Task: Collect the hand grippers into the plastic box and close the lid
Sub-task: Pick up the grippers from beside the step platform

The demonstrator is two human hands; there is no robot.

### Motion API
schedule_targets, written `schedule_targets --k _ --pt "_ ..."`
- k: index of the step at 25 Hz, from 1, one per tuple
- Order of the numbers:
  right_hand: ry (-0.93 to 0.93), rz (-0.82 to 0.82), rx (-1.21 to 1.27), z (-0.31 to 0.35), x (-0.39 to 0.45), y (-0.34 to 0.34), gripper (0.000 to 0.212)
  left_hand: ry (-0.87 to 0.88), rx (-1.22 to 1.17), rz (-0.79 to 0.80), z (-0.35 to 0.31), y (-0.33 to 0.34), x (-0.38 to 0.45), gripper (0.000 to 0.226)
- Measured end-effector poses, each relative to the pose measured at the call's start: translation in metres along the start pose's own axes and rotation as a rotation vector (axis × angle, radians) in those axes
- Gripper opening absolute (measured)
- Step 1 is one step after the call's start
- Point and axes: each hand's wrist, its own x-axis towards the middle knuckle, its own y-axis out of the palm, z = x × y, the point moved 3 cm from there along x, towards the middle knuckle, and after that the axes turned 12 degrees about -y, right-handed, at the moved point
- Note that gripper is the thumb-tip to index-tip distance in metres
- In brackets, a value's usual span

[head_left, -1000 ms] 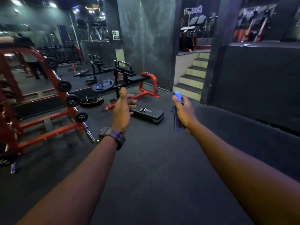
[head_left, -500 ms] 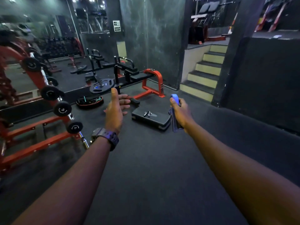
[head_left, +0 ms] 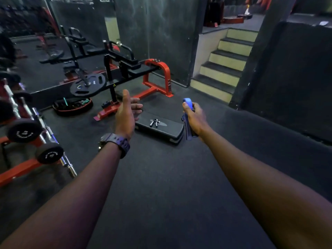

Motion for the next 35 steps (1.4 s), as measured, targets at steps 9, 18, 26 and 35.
schedule_targets --k 9,18,26,35 --pt "0.072 0.041 -0.05 -0.12 0.245 0.08 0.033 -0.071 0.1 0.002 0.042 0.064 0.268 0.073" --pt "0.333 0.052 -0.128 -0.234 0.427 0.16 0.041 -0.224 0.069 0.014 0.077 0.112 0.513 0.082" --pt "0.455 0.056 -0.184 -0.313 0.556 0.227 0.037 -0.394 0.149 0.117 0.138 0.132 0.716 0.073" --pt "0.608 0.03 -0.188 -0.526 0.675 0.3 0.025 -0.613 0.27 0.025 0.332 0.182 0.921 0.073"
